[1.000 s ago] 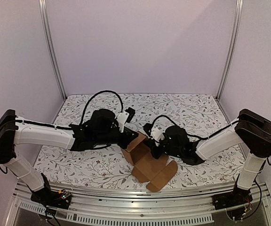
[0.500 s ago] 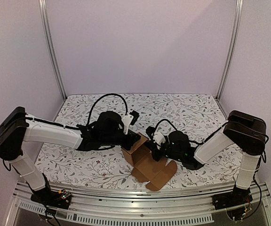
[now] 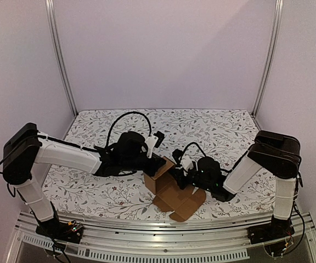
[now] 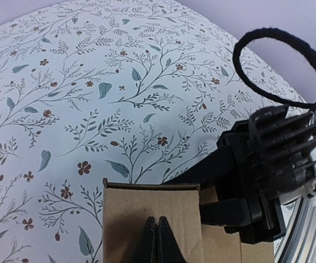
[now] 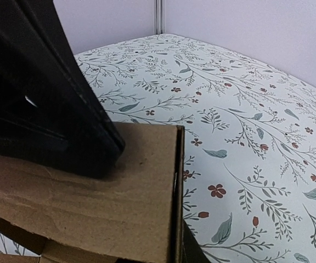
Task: Fold the paper box
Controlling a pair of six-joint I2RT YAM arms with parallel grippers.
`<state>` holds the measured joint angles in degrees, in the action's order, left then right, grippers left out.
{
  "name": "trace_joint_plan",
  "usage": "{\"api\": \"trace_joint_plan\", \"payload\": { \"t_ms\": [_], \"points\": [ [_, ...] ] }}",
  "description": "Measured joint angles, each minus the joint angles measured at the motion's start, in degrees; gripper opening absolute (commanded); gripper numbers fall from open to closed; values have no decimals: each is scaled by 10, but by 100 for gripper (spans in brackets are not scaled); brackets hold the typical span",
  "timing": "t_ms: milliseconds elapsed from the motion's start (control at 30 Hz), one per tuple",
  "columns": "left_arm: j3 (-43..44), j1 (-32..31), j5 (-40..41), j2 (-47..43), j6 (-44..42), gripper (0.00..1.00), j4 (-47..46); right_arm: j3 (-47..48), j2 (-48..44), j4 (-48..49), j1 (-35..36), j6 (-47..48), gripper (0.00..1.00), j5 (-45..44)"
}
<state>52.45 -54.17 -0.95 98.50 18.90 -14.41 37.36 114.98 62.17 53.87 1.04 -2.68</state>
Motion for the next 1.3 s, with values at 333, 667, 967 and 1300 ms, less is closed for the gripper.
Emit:
{"api": "trace_joint_plan", "payload": {
  "t_ms": [333, 667, 967, 1300],
  "points": [
    [1, 0, 0, 1, 1, 0, 0, 9, 24, 44, 0, -15, 25, -6],
    [3, 0, -2, 2, 2, 0, 1, 44, 66, 61, 0, -31, 19, -13],
    [5, 0, -3, 5, 2, 0, 1, 57, 84, 78, 0, -34, 0, -16],
    [8, 0, -3, 8, 2, 0, 2, 56, 90, 89, 0, -37, 28, -17]
  ]
}}
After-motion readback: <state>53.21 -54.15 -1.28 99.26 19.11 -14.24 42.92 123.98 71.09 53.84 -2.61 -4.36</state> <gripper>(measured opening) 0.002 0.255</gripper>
